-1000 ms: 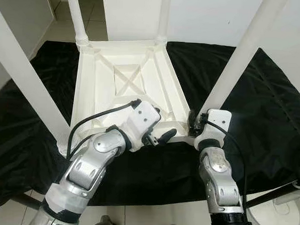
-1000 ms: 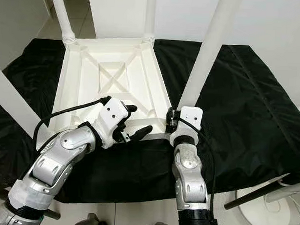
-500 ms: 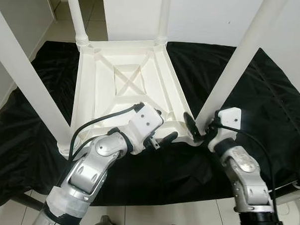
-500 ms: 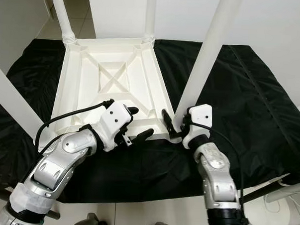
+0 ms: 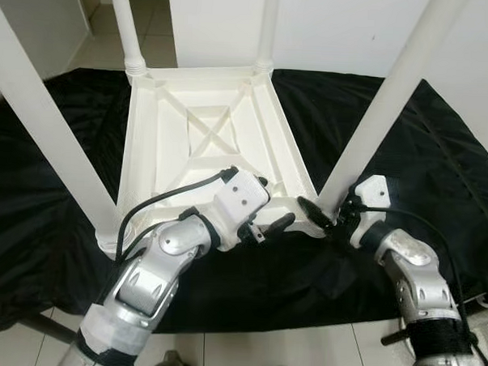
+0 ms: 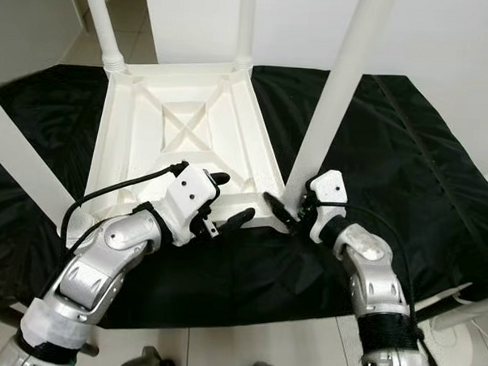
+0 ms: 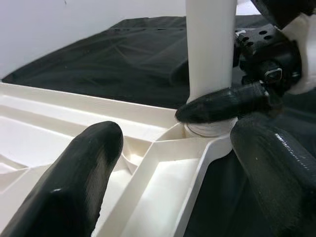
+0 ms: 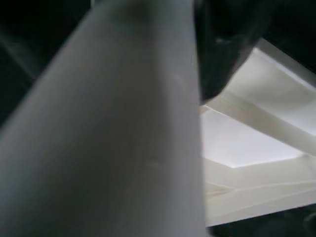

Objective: Building children table

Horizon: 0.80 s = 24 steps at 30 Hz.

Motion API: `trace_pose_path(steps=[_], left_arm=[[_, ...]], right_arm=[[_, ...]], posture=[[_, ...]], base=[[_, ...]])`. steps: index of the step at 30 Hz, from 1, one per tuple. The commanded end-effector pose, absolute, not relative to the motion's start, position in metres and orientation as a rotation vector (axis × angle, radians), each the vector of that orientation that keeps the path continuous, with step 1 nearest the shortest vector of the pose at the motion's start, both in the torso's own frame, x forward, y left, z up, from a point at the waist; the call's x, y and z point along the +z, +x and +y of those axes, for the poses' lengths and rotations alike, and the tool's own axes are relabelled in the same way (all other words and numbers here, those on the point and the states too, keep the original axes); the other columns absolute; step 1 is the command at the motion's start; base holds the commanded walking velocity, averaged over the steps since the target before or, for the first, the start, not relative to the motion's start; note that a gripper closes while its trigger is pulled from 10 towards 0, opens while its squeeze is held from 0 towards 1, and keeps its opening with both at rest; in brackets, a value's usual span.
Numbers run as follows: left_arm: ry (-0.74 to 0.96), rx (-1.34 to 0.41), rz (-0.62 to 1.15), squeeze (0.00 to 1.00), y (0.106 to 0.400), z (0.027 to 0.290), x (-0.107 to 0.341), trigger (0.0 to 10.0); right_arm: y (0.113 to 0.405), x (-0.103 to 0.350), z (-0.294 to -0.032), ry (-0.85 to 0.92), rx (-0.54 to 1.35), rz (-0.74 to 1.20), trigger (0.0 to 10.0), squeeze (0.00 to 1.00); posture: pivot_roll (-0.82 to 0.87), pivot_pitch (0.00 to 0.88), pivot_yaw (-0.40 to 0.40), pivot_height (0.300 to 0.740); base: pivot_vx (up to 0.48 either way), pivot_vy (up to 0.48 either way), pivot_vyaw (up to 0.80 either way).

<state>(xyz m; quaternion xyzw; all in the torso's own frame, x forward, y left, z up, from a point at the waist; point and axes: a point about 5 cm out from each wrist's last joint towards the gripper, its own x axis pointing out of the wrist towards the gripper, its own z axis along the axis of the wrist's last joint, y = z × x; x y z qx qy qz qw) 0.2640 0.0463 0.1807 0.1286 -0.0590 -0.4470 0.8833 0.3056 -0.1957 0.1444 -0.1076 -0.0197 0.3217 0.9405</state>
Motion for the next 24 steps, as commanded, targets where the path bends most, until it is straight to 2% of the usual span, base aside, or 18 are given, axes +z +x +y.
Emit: trace_pose_path(steps=[1, 10, 11, 17, 24], left_arm=[[0.273, -0.854, -0.134, 0.0, 0.269, 0.048, 0.181, 10.0], [0.271, -0.851, -0.144, 0.0, 0.27, 0.046, 0.182, 10.0], [0.271, -0.851, -0.145, 0.0, 0.269, 0.046, 0.182, 10.0], [0.273, -0.855, -0.149, 0.0, 0.269, 0.046, 0.181, 10.0], [0.277, -0.845, -0.155, 0.0, 0.269, 0.045, 0.179, 10.0]], right_arm=[[0.306, 0.14, -0.198, -0.226, 0.671, -0.022, 0.0, 0.0], [0.3, 0.131, -0.199, -0.189, 0.692, -0.026, 0.0, 0.0], [0.299, 0.131, -0.198, -0.182, 0.682, -0.03, 10.0, 0.0], [0.296, 0.131, -0.19, -0.155, 0.595, -0.046, 10.0, 0.0], [0.291, 0.134, -0.173, -0.099, 0.38, -0.079, 10.0, 0.0]], posture=[[-0.1, 0.003, 0.015, 0.74], [-0.1, 0.0, 0.013, 0.74], [-0.11, 0.0, 0.012, 0.74], [-0.11, 0.0, 0.007, 0.74], [-0.11, 0.0, 0.005, 0.74]], base=[[0.0, 0.0, 0.0], [0.0, 0.0, 0.0], [0.0, 0.0, 0.0], [0.0, 0.0, 0.0], [0.0, 0.0, 0.0]])
